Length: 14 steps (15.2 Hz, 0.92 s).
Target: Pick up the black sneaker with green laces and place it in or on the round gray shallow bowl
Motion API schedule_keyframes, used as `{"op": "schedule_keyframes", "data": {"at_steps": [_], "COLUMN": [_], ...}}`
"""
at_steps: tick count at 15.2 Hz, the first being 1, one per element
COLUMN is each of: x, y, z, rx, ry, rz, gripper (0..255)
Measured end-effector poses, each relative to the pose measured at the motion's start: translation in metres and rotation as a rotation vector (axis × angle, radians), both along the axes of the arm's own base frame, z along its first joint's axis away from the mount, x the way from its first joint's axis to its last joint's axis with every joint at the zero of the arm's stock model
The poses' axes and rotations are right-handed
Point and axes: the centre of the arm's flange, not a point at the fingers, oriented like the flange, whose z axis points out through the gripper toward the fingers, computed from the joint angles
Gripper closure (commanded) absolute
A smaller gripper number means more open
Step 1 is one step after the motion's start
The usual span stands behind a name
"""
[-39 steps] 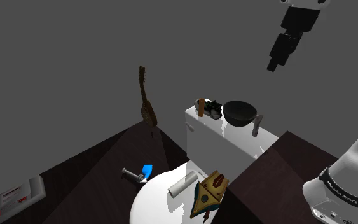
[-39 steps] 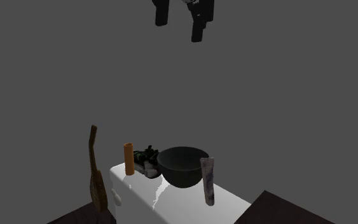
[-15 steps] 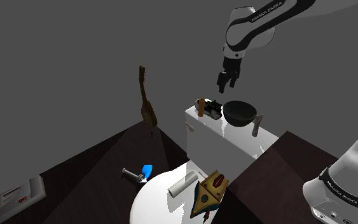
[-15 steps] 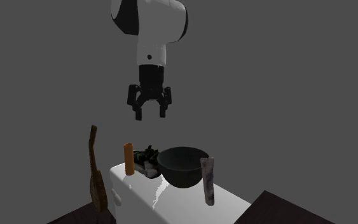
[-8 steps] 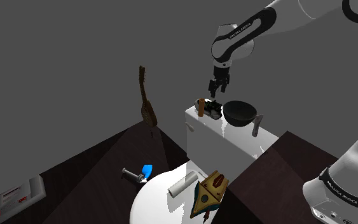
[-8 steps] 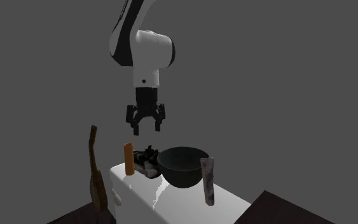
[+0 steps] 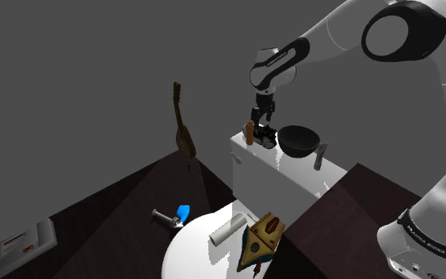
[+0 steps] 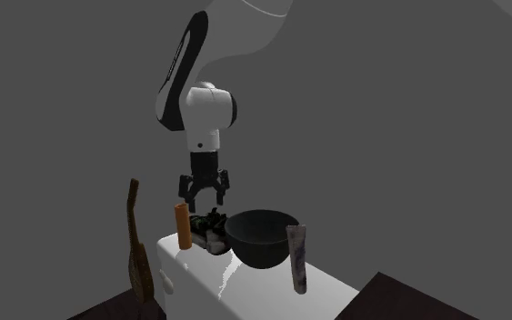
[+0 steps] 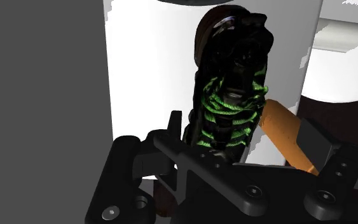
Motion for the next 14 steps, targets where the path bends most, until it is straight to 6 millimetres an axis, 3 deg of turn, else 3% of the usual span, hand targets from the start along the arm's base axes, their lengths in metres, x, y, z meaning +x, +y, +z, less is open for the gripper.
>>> {"op": "schedule_keyframes", "data": {"at_steps": [8,14], "x": [0.003,0.003], "y": [0.000,0.000], "z": [-0.042,-0.046], "rx": [-0.001,-0.001], "ry": [0.003,0.002], "rz": [0.000,0.000], "gripper": [0,0]}}
